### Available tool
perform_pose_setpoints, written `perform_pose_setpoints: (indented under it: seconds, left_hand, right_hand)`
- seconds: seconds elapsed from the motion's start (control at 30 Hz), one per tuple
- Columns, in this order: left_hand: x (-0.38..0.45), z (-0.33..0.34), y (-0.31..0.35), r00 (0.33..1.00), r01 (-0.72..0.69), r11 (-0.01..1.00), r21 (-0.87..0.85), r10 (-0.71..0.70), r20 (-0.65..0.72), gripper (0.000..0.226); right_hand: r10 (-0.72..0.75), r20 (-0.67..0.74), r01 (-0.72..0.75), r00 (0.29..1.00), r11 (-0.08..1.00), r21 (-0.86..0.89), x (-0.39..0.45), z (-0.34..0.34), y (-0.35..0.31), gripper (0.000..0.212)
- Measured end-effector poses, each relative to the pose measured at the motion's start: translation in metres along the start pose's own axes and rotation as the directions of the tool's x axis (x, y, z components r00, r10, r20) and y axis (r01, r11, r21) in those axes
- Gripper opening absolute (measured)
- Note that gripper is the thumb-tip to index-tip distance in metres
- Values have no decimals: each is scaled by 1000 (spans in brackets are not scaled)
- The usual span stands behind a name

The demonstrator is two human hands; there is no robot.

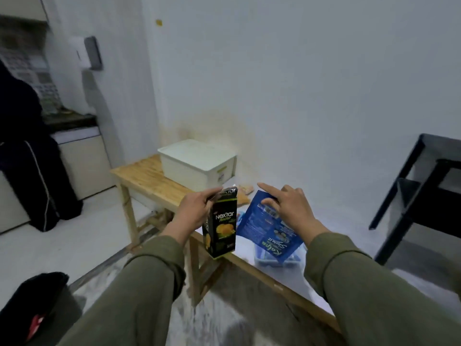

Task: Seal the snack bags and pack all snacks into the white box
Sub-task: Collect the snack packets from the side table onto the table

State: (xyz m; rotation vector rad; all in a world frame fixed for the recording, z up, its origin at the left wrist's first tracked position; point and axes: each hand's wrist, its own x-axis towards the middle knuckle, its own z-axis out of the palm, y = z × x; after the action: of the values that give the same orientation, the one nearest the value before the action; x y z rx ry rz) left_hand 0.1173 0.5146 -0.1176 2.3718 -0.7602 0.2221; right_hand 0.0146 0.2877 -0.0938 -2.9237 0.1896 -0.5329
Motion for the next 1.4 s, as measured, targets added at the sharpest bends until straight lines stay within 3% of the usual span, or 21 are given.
perform_pose_setpoints:
  seconds: [0.33, 0.67, 0.93, 1.13, 1.4]
  left_hand:
    - [-6, -88, -138, 961, 226, 973, 49, -215, -174, 33]
    - [-14, -124, -269, 849, 470, 882, 5, -451, -277, 31]
    - [-10, -170, -350, 652, 661, 746, -85, -627, -427, 34]
    - [-62, -188, -413, 492, 797, 595, -107, -741, -458, 31]
    - [-123, -232, -531, 294, 868, 452, -206, -802, -521, 31]
  right_hand:
    - [-243, 52, 235, 969, 965, 119, 113, 70, -140, 49]
    - [-545, 105, 523, 832, 833, 182, 221, 177, -259, 51]
    - [-741, 100, 690, 663, 658, 302, 317, 245, -377, 49]
    - [-875, 155, 799, 458, 482, 358, 323, 302, -470, 51]
    - [-946, 174, 844, 274, 324, 428, 327, 379, -623, 50]
